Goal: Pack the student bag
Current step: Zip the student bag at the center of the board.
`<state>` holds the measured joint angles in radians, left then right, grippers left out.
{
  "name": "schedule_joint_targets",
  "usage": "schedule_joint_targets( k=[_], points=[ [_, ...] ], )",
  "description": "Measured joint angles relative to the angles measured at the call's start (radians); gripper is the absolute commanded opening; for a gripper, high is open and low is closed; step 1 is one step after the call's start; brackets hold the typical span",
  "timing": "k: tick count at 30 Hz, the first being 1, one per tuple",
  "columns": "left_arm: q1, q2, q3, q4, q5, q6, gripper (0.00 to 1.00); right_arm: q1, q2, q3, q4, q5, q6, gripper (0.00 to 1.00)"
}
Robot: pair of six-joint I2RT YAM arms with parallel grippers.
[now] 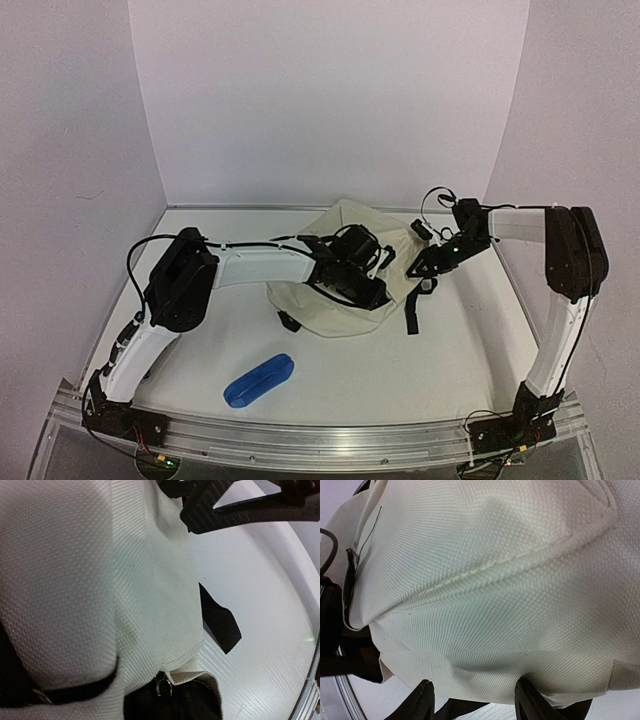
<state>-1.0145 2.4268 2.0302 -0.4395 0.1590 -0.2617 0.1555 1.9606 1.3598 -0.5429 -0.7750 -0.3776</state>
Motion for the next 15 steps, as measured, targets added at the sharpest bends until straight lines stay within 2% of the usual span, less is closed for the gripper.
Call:
schedule_joint_targets(
  k=[2,5,15],
  points=[
    [0.005,0.000,-0.007,0.015,0.004,-0.022,0.10,0.000,0.000,0.000,-0.002,0.000,-0.007,0.54],
    [0.011,-0.006,-0.031,0.039,0.003,-0.033,0.02,0.000,0.000,0.003,-0.011,0.000,-0.014,0.54],
    [0.008,-0.127,-0.077,-0.009,-0.005,-0.023,0.00,0.000,0.069,0.086,-0.024,0.000,0.012,0.54]
  ],
)
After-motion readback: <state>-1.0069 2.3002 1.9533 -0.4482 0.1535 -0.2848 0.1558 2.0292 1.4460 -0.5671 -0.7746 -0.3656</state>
